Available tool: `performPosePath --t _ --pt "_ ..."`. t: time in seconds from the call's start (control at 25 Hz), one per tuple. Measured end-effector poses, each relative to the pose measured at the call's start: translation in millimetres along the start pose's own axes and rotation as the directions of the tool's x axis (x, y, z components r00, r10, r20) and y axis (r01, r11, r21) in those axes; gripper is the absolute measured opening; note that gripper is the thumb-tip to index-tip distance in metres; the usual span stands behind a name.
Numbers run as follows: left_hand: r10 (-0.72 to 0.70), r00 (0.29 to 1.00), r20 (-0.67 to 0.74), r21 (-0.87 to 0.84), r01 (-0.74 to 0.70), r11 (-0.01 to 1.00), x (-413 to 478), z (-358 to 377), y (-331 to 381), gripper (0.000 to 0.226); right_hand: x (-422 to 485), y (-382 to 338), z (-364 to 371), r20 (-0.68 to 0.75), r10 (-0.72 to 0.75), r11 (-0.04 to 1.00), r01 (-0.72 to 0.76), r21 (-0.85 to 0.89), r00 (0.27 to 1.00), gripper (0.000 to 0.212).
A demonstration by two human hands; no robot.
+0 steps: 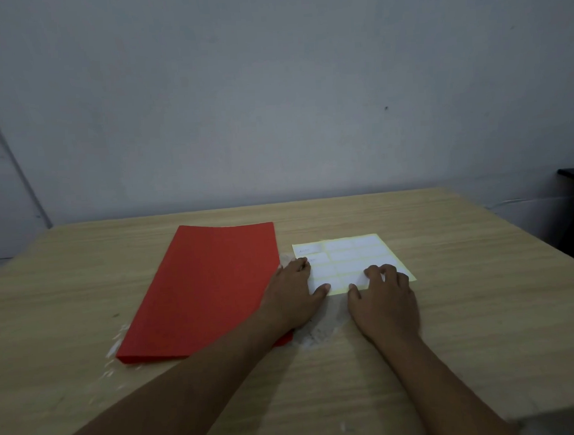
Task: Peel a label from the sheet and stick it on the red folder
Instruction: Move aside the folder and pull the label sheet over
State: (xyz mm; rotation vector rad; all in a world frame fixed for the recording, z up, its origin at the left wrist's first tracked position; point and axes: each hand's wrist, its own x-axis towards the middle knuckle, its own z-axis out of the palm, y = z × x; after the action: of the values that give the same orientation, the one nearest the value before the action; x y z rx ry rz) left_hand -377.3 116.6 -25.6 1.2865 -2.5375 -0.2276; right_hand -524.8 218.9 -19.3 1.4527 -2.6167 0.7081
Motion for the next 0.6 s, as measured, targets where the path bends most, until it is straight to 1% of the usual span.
performPosePath --t 0.16,0.36,0.6 --pt "-0.008 1.000 -0.023 -0.004 0.008 1.000 -5.0 -2.2 -2.7 0.083 -4.6 -1.4 1.3 -0.010 0.009 1.000 -0.009 -0.008 1.000 0.052" --pt "-0.028 0.999 -0.019 0.035 0.029 0.999 -8.1 -5.1 -4.4 0.089 -6.2 -2.3 1.8 -0.014 0.009 1.000 -0.009 -0.006 1.000 0.052" --pt "-0.025 0.999 -0.030 0.049 0.026 0.998 -6.2 -3.1 -6.0 0.090 -4.3 -5.0 -2.3 0.002 0.024 1.000 -0.024 -0.001 1.000 0.051"
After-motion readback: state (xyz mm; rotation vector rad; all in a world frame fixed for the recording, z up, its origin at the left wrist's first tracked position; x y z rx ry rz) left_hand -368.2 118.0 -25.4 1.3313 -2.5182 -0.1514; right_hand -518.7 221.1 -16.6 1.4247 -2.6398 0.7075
